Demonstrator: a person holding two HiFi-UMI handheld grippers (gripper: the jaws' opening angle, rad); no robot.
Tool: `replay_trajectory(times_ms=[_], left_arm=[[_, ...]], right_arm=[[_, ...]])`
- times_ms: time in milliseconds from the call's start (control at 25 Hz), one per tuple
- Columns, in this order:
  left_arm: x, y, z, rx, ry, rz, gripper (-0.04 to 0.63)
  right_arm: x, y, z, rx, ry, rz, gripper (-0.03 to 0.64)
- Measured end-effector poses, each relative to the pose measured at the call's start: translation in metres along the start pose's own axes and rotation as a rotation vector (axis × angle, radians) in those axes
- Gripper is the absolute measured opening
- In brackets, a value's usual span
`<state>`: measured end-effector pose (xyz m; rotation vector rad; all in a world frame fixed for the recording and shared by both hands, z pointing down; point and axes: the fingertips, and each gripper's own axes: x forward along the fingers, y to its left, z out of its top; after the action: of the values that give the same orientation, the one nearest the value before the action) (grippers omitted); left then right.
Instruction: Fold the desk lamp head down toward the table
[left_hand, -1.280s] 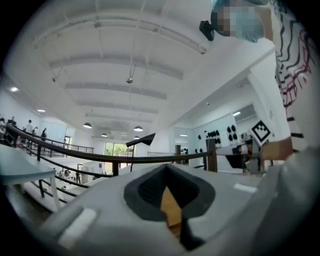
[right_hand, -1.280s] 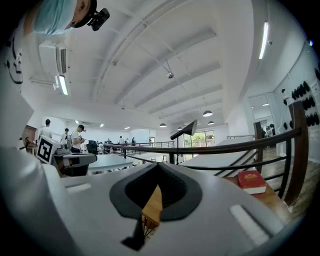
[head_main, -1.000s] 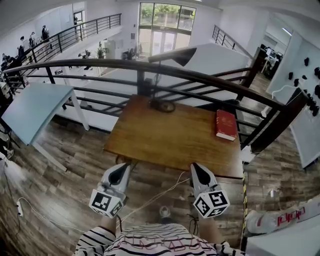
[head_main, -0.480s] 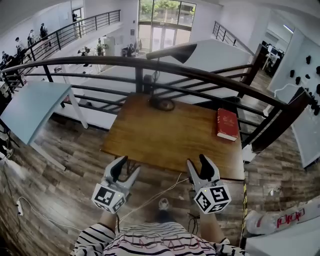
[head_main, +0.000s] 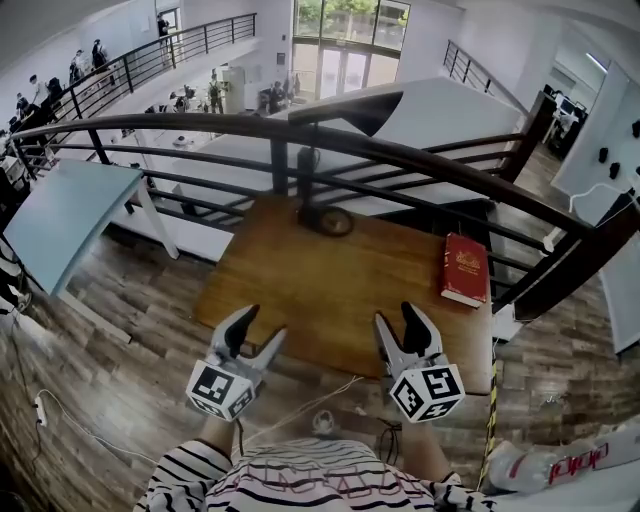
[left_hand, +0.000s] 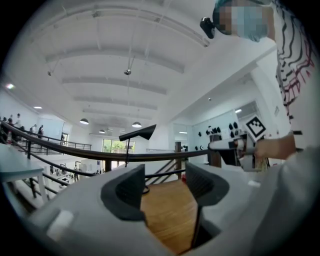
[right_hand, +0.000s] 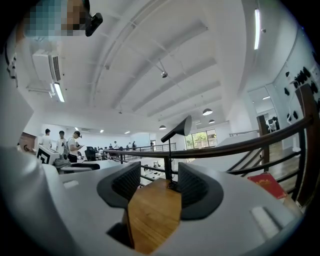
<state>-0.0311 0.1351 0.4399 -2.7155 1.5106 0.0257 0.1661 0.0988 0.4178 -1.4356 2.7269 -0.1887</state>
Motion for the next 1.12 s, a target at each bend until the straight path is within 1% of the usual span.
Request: replay_trajectory(times_ms=[360, 480, 720, 920, 1040, 1120], left_arm=[[0.085, 0.024, -0.011, -0.007, 0.007, 0.059, 0.253], [0.104, 0.033, -0.014, -0.008, 0.005, 0.069, 0.256], [0.133, 0.049, -0.014, -0.011, 0.012, 0.077, 0.256], [0.154, 0.084, -0.016, -0.023, 0.006, 0.064, 0.256], [0.172, 0.111, -0.015, -0.036, 0.002, 0.027, 0.256], [0.183, 0.131, -0.009, -0.03, 0.001, -0.006, 0.256]], right_arm=[[0.063, -0.075, 0.017, -0.017, -0.013, 0.038, 0.23], [0.082, -0.085, 0.022, -0.037, -0.02, 0.067, 0.232], [0.109, -0.099, 0.034, -0.05, -0.021, 0.094, 0.239], [0.141, -0.101, 0.044, -0.068, -0.036, 0.069, 0.249], [0.165, -0.103, 0.054, -0.084, -0.053, 0.028, 0.253], [0.184, -0.102, 0.064, -0.09, -0.065, -0.003, 0.253]])
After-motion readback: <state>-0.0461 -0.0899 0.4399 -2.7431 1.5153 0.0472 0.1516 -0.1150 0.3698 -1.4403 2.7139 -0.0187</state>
